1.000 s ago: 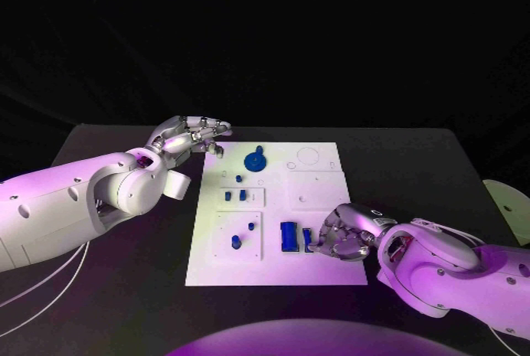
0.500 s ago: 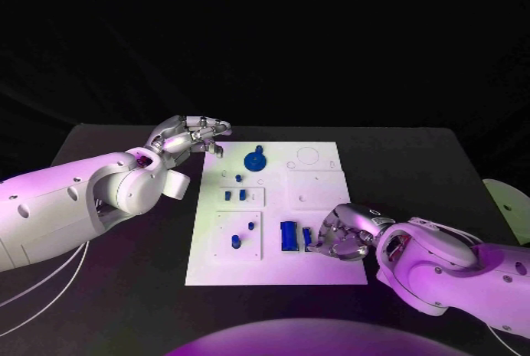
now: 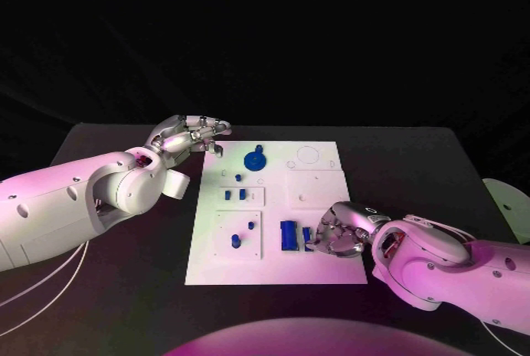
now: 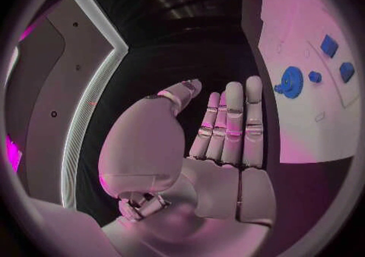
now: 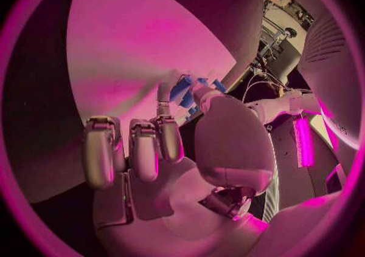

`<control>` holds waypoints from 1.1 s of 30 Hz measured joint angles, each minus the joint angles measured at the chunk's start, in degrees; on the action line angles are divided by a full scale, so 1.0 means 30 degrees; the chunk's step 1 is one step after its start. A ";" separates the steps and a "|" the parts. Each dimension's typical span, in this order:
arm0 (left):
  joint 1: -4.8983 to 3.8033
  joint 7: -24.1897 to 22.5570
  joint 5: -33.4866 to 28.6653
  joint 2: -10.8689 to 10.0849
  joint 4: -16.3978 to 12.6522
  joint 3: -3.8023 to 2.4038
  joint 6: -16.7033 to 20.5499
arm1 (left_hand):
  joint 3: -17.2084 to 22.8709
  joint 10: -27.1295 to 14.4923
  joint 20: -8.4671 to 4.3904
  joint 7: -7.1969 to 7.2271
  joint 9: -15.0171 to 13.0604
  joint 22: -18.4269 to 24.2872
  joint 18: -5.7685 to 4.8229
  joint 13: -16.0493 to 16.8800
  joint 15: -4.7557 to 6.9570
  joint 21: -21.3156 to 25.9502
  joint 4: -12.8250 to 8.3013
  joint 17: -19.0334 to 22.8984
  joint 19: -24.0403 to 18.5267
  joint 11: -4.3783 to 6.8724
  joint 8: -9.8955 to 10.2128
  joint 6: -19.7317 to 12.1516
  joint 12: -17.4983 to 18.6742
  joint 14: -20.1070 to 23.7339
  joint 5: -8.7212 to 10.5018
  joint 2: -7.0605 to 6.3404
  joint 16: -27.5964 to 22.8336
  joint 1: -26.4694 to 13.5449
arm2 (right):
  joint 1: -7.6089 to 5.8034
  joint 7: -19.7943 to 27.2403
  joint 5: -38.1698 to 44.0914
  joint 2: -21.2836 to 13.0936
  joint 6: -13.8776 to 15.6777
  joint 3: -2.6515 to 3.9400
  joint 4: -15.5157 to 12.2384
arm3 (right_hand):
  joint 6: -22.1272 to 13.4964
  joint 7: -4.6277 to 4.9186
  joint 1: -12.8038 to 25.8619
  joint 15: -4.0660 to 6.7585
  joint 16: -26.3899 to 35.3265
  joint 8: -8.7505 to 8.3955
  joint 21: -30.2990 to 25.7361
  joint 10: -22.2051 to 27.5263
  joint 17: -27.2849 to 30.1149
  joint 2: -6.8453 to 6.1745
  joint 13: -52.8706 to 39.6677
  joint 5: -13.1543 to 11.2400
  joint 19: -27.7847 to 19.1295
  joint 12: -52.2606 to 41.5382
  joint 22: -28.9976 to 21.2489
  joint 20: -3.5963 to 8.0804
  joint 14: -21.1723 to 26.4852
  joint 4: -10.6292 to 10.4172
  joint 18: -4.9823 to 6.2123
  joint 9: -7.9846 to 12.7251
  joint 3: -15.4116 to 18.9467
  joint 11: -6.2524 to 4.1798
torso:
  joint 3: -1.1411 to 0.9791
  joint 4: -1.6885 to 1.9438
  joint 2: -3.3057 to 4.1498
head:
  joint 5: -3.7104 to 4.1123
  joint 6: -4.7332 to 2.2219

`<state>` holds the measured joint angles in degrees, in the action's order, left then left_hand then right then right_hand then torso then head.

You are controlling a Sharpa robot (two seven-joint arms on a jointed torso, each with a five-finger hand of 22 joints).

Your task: Assemble the parts on the task board

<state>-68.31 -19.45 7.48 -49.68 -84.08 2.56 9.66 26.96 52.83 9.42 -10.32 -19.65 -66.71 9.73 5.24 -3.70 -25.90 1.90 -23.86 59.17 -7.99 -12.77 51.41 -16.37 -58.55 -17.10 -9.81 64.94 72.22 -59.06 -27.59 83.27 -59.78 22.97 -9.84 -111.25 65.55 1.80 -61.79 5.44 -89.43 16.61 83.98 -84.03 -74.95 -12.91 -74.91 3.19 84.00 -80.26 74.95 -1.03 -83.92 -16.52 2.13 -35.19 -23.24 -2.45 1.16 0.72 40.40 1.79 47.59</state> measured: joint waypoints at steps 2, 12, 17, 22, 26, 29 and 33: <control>0.0001 0.0001 0.0000 -0.0003 -0.0003 0.0000 0.0000 | 0.0000 0.0000 0.0000 0.0000 0.0000 0.0000 0.0000 0.0000 0.0001 0.0000 0.0000 0.0000 0.0000 0.0000 0.0000 0.0000 0.0000 0.0000 0.0000 0.0000 0.0000 0.0000 | 0.0003 -0.0011 0.0010 0.0082 0.0003 -0.0003 0.0090 | 0.0000 0.0000 0.0000 0.0000 0.0000 0.0000 0.0000 0.0000 0.0001 0.0000 0.0000 0.0000 0.0000 0.0000 -0.0001 0.0000 0.0000 0.0000 0.0000 0.0000 0.0000 0.0000 | 0.0000 0.0002 0.0000 | 0.0000 0.0000; 0.0001 0.0004 0.0000 -0.0021 -0.0012 0.0001 0.0004 | 0.0000 0.0000 0.0000 0.0000 -0.0001 -0.0002 0.0001 0.0001 0.0001 0.0000 0.0000 -0.0001 0.0000 0.0000 0.0001 0.0001 0.0001 0.0000 0.0000 0.0000 -0.0001 0.0000 | 0.0006 -0.0004 0.0080 0.0210 0.0095 -0.0007 0.0039 | 0.0000 0.0000 0.0000 0.0000 0.0000 0.0000 0.0000 0.0000 0.0003 0.0000 0.0001 0.0000 0.0000 0.0000 -0.0003 0.0000 0.0000 0.0000 0.0000 -0.0001 0.0000 0.0000 | -0.0007 -0.0002 -0.0002 | -0.0029 0.0013; 0.0005 0.0006 0.0000 -0.0021 -0.0009 0.0001 0.0005 | 0.0000 0.0001 0.0000 0.0000 0.0001 0.0002 0.0000 0.0002 0.0000 0.0000 -0.0001 -0.0002 0.0000 0.0000 0.0001 0.0000 0.0001 0.0000 0.0000 0.0000 -0.0001 0.0000 | -0.0036 0.0109 0.0095 -0.0169 0.0402 0.0001 -0.0401 | 0.0000 0.0000 0.0001 0.0000 0.0000 -0.0011 0.0000 0.0000 0.0004 -0.0001 0.0002 0.0000 0.0000 0.0083 -0.0004 0.0000 0.0000 0.0000 -0.0001 0.0018 0.0000 0.0000 | -0.0009 -0.0020 -0.0024 | -0.0038 -0.0044; 0.0077 0.0006 -0.0033 0.0022 0.0010 0.0001 0.0018 | 0.0000 0.0001 0.0001 0.0000 0.0018 0.0024 -0.0002 0.0003 0.0000 0.0000 -0.0001 0.0004 0.0000 0.0000 0.0001 0.0000 0.0001 -0.0001 0.0000 0.0000 -0.0001 0.0000 | -0.0525 0.0766 -0.0203 -0.0638 0.1655 0.0027 -0.0775 | -0.0528 0.0221 -0.0145 0.0000 0.0005 -0.0375 -0.0392 0.0015 0.0005 -0.0147 0.0002 0.0000 0.0000 0.0629 -0.0005 0.0000 -0.0001 -0.0029 0.0000 0.0046 0.0132 0.0134 | 0.0004 -0.0031 -0.0073 | 0.0031 -0.0231; 0.0239 -0.0028 -0.0244 0.0140 0.0052 0.0001 0.0054 | 0.0000 0.0002 0.0000 0.0001 0.0018 0.0023 0.0000 0.0003 0.0000 0.0000 -0.0001 0.0016 0.0000 0.0000 0.0001 0.0000 0.0001 0.0000 0.0000 0.0000 -0.0001 0.0000 | -0.1316 0.2109 -0.1424 -0.0697 0.3031 0.0041 -0.0194 | -0.1546 0.0546 -0.0503 -0.0283 0.0560 -0.0762 -0.1849 0.0013 0.0007 -0.0306 0.0003 0.0000 0.0001 0.1882 -0.0007 -0.0213 -0.0001 -0.0029 0.0003 0.0004 0.0131 0.0467 | 0.0051 0.0000 -0.0198 | 0.0132 -0.0406; 0.0309 -0.0094 -0.0502 0.0285 0.0166 0.0009 0.0146 | -0.0061 0.0001 0.0068 0.0000 0.0048 0.0058 0.0000 0.0003 0.0000 0.0000 0.0060 0.0034 -0.0068 0.0000 0.0001 0.0000 -0.0110 -0.0001 0.0000 0.0000 -0.0001 0.0000 | -0.1930 0.3600 -0.3343 -0.0319 0.3890 0.0073 0.1312 | -0.2269 0.0816 -0.1002 -0.0452 0.1602 -0.0971 -0.4647 0.0736 0.0007 -0.0289 -0.0002 0.1224 -0.0781 0.4097 -0.0007 -0.0513 -0.0035 0.0069 0.0637 -0.0075 0.0928 0.0792 | 0.0121 -0.0007 -0.0385 | 0.0185 -0.0584; 0.0387 -0.0215 -0.0785 0.0541 0.0397 0.0007 0.0356 | -0.0270 0.0002 0.0155 0.0001 0.0113 0.0180 0.0000 0.0004 -0.0046 0.0178 0.0269 0.0102 -0.0254 0.0000 0.0002 0.0000 -0.0421 0.0389 0.0625 -0.0001 -0.0001 0.0000 | -0.2392 0.5542 -0.6297 0.0427 0.4354 0.0084 0.3345 | -0.3413 0.1292 -0.2310 -0.1000 0.5893 -0.1185 -1.3296 0.4371 0.4389 -0.0093 0.3782 0.1759 -0.4747 1.0897 -0.0563 -0.0895 0.1191 0.0558 0.2166 -0.0019 0.0928 0.1254 | 0.0214 -0.0024 -0.0613 | 0.0249 -0.0897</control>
<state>-67.15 -20.09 5.13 -48.05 -82.89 2.58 10.73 26.15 52.83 9.89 -10.32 -19.31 -66.17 9.73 5.25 -3.84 -25.37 2.71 -23.55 58.41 -7.99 -12.76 51.41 -17.63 -57.38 -15.22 -9.81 64.94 72.22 -66.24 -10.96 64.38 -58.50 36.04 -9.59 -101.22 55.32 5.67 -68.72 2.44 -71.75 13.06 44.09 -70.92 -61.78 -13.19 -63.57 8.47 69.76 -47.57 73.26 -3.71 -80.35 -14.84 8.63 -35.24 -20.46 1.31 1.80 0.65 38.56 2.54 44.90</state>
